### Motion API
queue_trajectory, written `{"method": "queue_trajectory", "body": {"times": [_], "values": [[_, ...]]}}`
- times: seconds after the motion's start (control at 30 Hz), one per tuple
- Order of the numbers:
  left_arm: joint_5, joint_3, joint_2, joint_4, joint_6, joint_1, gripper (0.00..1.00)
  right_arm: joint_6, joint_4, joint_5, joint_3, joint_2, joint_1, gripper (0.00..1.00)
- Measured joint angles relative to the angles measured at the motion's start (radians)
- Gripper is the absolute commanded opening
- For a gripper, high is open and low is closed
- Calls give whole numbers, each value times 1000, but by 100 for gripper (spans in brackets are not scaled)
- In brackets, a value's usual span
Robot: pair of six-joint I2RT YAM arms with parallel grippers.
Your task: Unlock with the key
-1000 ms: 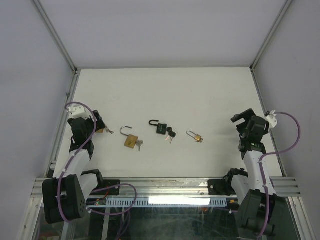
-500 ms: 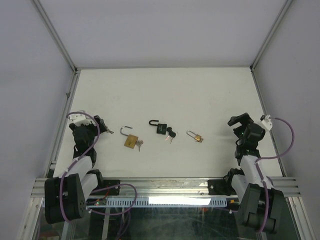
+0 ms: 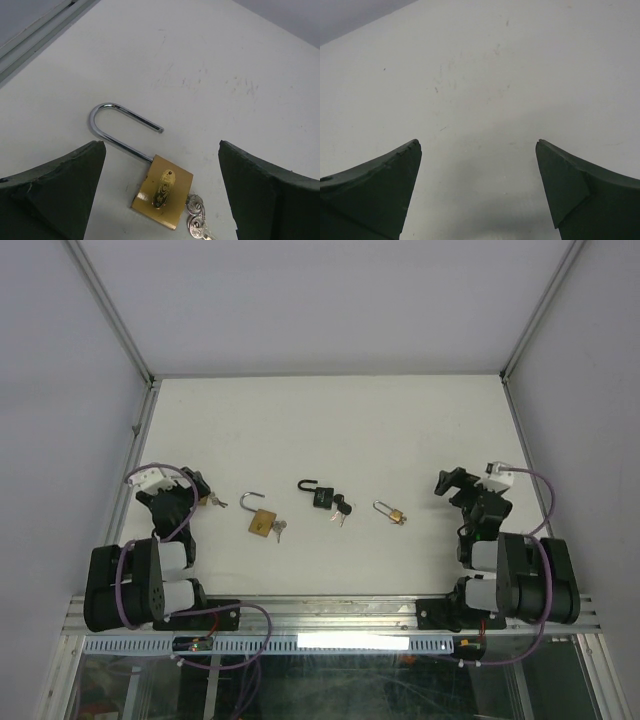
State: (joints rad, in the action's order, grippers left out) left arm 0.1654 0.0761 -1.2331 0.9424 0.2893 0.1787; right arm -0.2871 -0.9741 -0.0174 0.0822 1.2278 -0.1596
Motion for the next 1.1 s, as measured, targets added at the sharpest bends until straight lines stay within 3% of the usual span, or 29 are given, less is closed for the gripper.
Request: {"method": "queue_trajectory", "body": {"times": [0.13,0.23,0.4,0.63,1.1], "values": [[-11,39,-85,27,-13,-16,99,89,-175,-27,-3,183,94,100],[-43,36,-150,153,-74,-82,99,153,-214,-41,22,280,160,100],[-80,61,-257,186,-143,-135,99,194,-195,-27,76,284,180,100],[-150,141,-266,153,-206,-140,99,200,-171,-5,104,284,179,100],[-176,142,-267,127,-228,-140,99,203,-134,-25,122,285,171,100]]}}
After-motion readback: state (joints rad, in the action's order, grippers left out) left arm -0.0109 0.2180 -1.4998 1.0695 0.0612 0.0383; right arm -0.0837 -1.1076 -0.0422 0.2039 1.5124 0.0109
